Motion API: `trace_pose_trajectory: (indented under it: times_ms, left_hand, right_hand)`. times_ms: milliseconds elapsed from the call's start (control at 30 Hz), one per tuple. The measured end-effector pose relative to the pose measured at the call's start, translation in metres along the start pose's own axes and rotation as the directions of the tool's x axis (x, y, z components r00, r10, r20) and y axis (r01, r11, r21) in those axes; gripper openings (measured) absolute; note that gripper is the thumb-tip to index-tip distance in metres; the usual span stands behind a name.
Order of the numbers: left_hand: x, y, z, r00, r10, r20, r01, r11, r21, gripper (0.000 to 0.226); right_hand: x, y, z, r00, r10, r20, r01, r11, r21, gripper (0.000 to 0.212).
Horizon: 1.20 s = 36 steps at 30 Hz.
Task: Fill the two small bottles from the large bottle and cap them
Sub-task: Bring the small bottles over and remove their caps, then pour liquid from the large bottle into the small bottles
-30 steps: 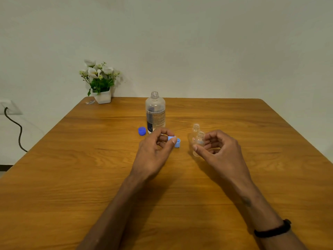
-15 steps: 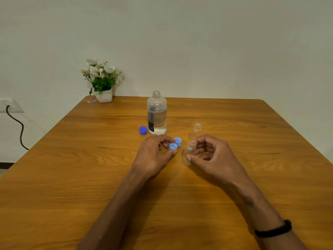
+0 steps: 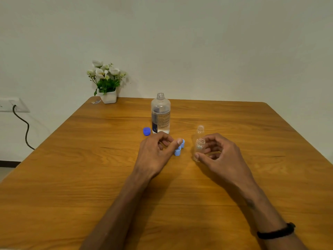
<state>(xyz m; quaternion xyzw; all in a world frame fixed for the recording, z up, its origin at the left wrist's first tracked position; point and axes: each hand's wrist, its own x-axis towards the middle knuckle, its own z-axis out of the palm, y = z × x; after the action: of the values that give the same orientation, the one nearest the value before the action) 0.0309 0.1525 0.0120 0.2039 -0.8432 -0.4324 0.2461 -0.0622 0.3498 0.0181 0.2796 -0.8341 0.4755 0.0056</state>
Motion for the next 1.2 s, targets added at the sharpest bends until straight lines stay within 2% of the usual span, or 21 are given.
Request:
trace_pose_trajectory:
  times_ms: [133,200,267,333,400,467,533,600,700,800,933,1200]
  left_hand:
    - [0.002,0.001,-0.002,0.966,-0.013,-0.26,-0.007,0.997,-0.076,0.026]
    - [0.005,-0.004,-0.005,0.927,-0.006,-0.374,-0.034,0.995,-0.099,0.019]
    - [0.007,-0.01,-0.008,0.903,-0.024,-0.428,-0.024,0.994,-0.105,0.012]
    - [0.01,-0.013,-0.009,0.912,-0.055,-0.406,0.022,0.996,-0.085,0.018]
    - [0.012,-0.017,-0.009,0.929,-0.075,-0.363,0.077,0.997,-0.009,0.036]
    - [0.013,-0.02,-0.008,0.937,-0.059,-0.344,0.087,0.994,0.066,0.049]
    - [0.013,-0.022,-0.008,0.946,-0.026,-0.324,0.053,0.996,0.075,0.053]
    - [0.012,-0.023,-0.007,0.956,-0.002,-0.294,0.022,0.998,0.063,0.055]
    - [0.012,-0.026,-0.004,0.963,0.021,-0.269,-0.005,0.998,0.059,0.057]
    - [0.014,-0.028,-0.002,0.966,0.038,-0.257,-0.025,0.998,0.054,0.055]
    - [0.017,-0.031,-0.002,0.97,0.045,-0.241,-0.034,0.998,0.05,0.056]
    - [0.014,-0.025,-0.005,0.971,0.095,-0.219,-0.095,0.995,0.011,0.057]
  right_hand:
    - [0.0,-0.003,-0.003,1.0,0.014,-0.025,-0.013,0.998,0.058,0.055]
    - [-0.001,-0.008,-0.007,0.989,-0.003,-0.145,0.018,0.994,0.103,0.051]
    - [0.001,-0.022,-0.015,0.948,-0.03,-0.316,0.088,0.982,0.17,0.046]
    - [0.013,-0.043,-0.024,0.919,-0.06,-0.389,0.151,0.967,0.207,0.04]
    - [0.037,-0.067,-0.029,0.946,-0.111,-0.304,0.162,0.976,0.147,0.041]
    - [0.069,-0.087,-0.026,0.983,-0.149,-0.111,0.152,0.988,0.02,0.055]
    - [0.102,-0.101,-0.015,0.987,-0.111,0.114,0.125,0.984,-0.127,0.077]
    - [0.127,-0.106,0.001,0.951,-0.015,0.31,0.089,0.97,-0.227,0.096]
    - [0.151,-0.101,0.024,0.881,0.082,0.466,0.049,0.964,-0.261,0.107]
    - [0.163,-0.093,0.04,0.854,0.072,0.516,0.035,0.98,-0.195,0.097]
    - [0.165,-0.088,0.054,0.871,0.018,0.491,0.044,0.992,-0.115,0.076]
    - [0.156,-0.079,0.052,0.931,-0.056,0.361,0.051,0.998,0.024,0.067]
